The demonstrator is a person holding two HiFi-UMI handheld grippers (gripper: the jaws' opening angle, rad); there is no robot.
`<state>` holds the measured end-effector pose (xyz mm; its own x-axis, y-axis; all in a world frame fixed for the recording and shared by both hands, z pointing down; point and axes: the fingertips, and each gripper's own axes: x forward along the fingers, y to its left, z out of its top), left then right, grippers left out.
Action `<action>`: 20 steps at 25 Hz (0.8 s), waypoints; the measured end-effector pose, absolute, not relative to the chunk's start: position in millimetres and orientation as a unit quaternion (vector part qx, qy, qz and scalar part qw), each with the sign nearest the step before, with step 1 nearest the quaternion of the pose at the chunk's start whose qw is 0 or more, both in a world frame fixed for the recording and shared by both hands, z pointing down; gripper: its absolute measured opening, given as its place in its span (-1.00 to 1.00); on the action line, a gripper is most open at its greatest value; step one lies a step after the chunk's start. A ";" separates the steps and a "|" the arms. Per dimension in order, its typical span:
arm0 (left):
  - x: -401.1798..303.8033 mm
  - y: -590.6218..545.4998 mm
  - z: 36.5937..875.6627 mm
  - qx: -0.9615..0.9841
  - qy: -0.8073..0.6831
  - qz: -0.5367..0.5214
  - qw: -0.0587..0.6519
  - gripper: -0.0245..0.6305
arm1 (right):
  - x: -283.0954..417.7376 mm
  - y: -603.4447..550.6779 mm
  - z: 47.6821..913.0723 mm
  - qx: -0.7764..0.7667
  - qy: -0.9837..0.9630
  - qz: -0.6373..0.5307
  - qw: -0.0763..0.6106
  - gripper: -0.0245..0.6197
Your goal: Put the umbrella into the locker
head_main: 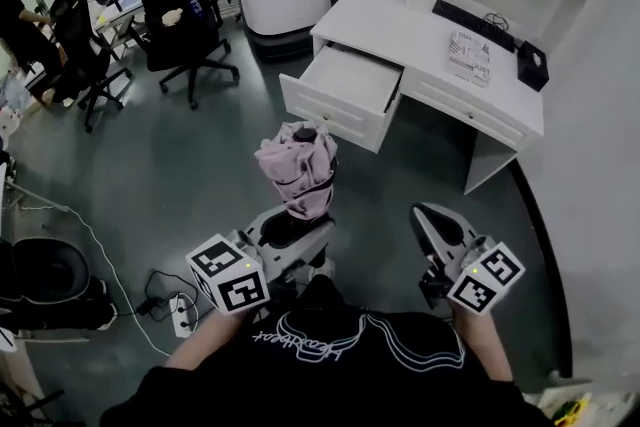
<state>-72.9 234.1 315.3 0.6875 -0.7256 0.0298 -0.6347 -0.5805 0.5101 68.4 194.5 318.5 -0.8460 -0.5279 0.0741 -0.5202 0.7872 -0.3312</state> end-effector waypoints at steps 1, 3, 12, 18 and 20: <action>-77.8 217.9 317.3 0.885 -0.382 -0.088 0.252 -0.29 | 63.1 178.9 320.6 -0.280 0.943 -0.177 0.007 -0.91; -88.1 185.8 322.1 0.885 -0.380 -0.080 0.257 -0.29 | 52.5 147.5 325.0 -0.285 0.940 -0.189 0.002 -0.91; -132.7 52.4 342.3 0.890 -0.366 -0.061 0.266 -0.29 | 1.7 24.8 334.4 -0.282 0.939 -0.195 -0.015 -0.91; -133.3 -2.4 357.4 0.890 -0.351 -0.047 0.285 -0.29 | 2.6 -21.2 350.2 -0.298 0.930 -0.215 -0.018 -0.91; -130.3 -18.2 360.3 0.890 -0.350 -0.042 0.290 -0.29 | 6.6 -36.3 352.2 -0.301 0.928 -0.219 -0.018 -0.91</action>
